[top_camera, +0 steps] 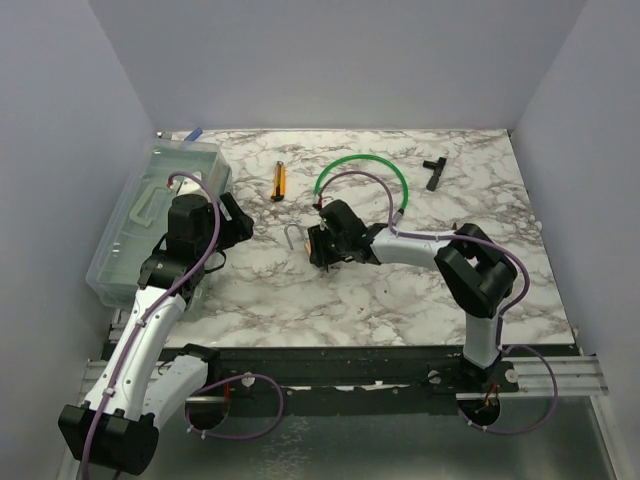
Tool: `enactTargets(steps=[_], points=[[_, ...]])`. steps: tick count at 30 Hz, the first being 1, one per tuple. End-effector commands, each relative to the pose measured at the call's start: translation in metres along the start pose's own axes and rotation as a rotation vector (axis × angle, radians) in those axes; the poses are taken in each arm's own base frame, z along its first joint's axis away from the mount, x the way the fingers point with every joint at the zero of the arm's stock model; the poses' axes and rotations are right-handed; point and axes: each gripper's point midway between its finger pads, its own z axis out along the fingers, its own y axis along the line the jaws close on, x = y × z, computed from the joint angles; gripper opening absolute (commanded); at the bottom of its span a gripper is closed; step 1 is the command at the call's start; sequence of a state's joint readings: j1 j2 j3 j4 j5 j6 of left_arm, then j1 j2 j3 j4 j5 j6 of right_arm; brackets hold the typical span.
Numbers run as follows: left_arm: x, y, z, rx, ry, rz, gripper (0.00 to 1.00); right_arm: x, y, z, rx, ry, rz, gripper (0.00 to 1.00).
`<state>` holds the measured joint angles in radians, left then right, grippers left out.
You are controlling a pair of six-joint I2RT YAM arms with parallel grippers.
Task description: Unlock with the key
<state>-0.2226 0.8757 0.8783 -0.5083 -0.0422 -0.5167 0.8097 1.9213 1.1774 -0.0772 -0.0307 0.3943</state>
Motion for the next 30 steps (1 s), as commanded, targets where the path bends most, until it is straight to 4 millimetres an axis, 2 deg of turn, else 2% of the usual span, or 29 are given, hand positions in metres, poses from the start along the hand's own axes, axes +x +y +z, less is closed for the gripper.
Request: enactTargets(steps=[1, 6, 9, 13, 17, 18, 21, 25, 30], points=[[0.004, 0.002, 0.001, 0.001, 0.014, 0.002, 0.75, -0.011, 0.002, 0.007, -0.02, -0.01, 0.002, 0.49], [0.004, 0.002, 0.0, 0.004, 0.012, 0.003, 0.75, -0.028, 0.003, 0.006, -0.018, -0.048, -0.047, 0.5], [0.003, 0.0, -0.002, 0.017, 0.006, 0.01, 0.75, -0.041, 0.002, -0.012, -0.002, -0.092, -0.07, 0.57], [0.0, -0.004, -0.006, 0.041, -0.011, 0.016, 0.75, -0.06, 0.003, -0.055, 0.004, -0.195, -0.08, 0.79], [-0.003, -0.006, -0.008, 0.053, -0.028, 0.019, 0.75, -0.075, 0.003, -0.11, 0.007, -0.32, -0.07, 0.91], [-0.004, -0.006, -0.008, 0.054, -0.03, 0.019, 0.75, -0.082, 0.004, -0.13, 0.007, -0.372, -0.063, 0.94], [-0.003, -0.013, -0.011, 0.098, -0.028, 0.025, 0.78, -0.09, -0.004, -0.172, 0.036, -0.477, -0.038, 0.99], [-0.005, -0.02, -0.013, 0.139, -0.038, 0.035, 0.97, -0.09, -0.016, -0.221, 0.066, -0.605, -0.002, 1.0], [-0.009, -0.026, -0.016, 0.171, -0.055, 0.064, 0.99, -0.076, -0.029, -0.26, 0.073, -0.705, 0.065, 1.0]])
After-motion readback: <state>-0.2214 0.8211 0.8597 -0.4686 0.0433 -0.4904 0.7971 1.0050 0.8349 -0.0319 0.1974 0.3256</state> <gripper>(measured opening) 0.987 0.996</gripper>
